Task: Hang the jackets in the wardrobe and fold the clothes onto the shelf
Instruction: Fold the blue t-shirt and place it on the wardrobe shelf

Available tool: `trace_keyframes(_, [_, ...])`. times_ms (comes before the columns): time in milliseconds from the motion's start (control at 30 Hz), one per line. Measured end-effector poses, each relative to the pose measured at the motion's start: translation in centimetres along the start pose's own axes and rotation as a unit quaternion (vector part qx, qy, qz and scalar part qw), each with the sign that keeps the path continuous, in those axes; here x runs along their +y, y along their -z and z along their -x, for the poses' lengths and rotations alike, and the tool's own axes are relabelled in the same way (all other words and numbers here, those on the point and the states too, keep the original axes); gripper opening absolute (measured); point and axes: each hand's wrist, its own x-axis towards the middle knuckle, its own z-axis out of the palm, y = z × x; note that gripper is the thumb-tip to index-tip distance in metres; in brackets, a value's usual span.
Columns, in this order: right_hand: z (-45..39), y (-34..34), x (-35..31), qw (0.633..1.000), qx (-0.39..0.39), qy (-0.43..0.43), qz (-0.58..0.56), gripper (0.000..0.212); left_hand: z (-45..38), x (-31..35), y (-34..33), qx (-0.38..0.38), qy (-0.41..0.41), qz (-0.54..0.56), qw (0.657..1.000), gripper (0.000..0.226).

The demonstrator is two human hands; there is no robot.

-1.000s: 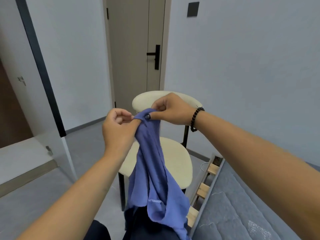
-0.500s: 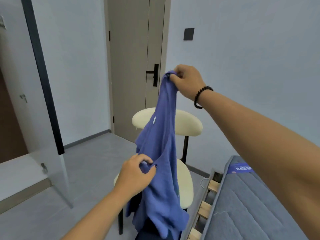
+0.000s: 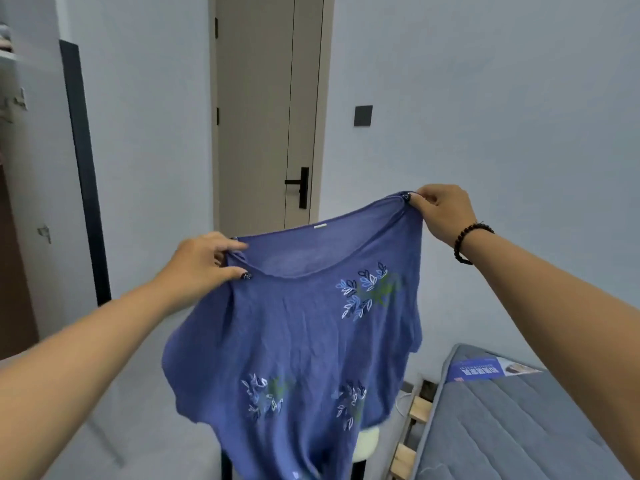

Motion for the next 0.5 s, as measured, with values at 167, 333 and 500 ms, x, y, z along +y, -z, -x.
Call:
trace_keyframes(167, [-0.3,3.9,0.1,0.998,0.06,-0.012,0.03,0.043,-3.8,3.2,3.5,0.012,-0.115,-0.121,0.986,0.018])
trace_keyframes(333, [-1.0,8.4,-0.9,0.991,0.121,-0.025,0.043,0.039,-5.6,8.7,5.4,0.109,-0.145,-0.145,0.973,0.012])
trace_keyframes(500, [-1.0,14.0,-1.8,0.978,0.189,0.013,0.082,0.034,-7.1,14.2,4.7,0.121,-0.028,0.11,0.986,0.01])
